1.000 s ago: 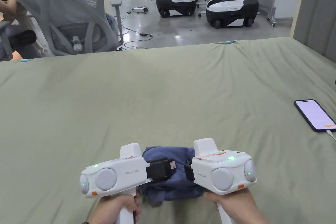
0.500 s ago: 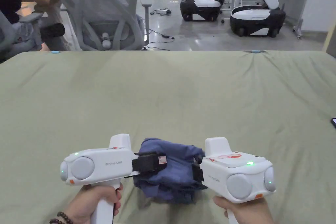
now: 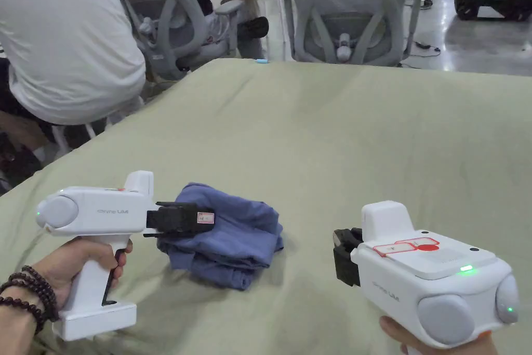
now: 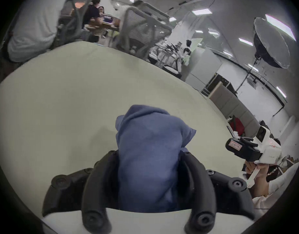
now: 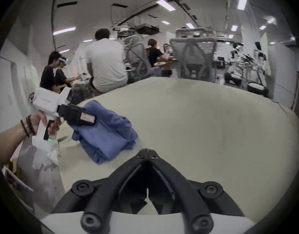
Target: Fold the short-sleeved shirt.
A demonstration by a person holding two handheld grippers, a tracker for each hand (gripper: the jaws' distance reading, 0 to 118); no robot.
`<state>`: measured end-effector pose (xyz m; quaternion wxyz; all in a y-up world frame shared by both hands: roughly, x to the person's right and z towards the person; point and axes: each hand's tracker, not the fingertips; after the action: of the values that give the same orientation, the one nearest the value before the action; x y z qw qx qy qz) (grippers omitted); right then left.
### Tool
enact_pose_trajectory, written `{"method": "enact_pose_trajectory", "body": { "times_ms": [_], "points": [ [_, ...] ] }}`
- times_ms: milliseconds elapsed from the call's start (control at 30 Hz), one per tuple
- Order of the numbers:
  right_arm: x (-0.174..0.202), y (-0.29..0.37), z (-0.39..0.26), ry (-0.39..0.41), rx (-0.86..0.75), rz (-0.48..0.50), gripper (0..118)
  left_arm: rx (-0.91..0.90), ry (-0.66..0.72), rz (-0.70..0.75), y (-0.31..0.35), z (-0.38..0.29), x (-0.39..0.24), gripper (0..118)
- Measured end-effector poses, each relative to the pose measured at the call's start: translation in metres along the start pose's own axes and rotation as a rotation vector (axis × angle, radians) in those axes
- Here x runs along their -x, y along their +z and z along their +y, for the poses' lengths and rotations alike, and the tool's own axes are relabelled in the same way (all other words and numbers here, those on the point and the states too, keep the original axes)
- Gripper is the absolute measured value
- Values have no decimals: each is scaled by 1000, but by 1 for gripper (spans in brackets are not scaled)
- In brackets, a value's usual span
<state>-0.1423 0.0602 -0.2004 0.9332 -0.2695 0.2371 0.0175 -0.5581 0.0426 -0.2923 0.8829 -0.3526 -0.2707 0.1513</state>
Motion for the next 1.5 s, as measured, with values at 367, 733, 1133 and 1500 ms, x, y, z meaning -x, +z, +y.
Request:
{"method": "enact_pose_trajectory", "body": {
  "times_ms": [367,733,1133,1500],
  "points": [
    [24,-41,13,100,7,-26,0,-103,-99,31,12,-2,46,118],
    [12,2,23,76,-36,-10,0,-307,-277,482,88,5,-104,0],
    [-93,197,136,183,-371,-243,0,-726,-336,396,63,45,-351,0],
    [-244,367,117,96,-457,-598,0,-770,-461,210,-63,53,-574,0]
  ]
}}
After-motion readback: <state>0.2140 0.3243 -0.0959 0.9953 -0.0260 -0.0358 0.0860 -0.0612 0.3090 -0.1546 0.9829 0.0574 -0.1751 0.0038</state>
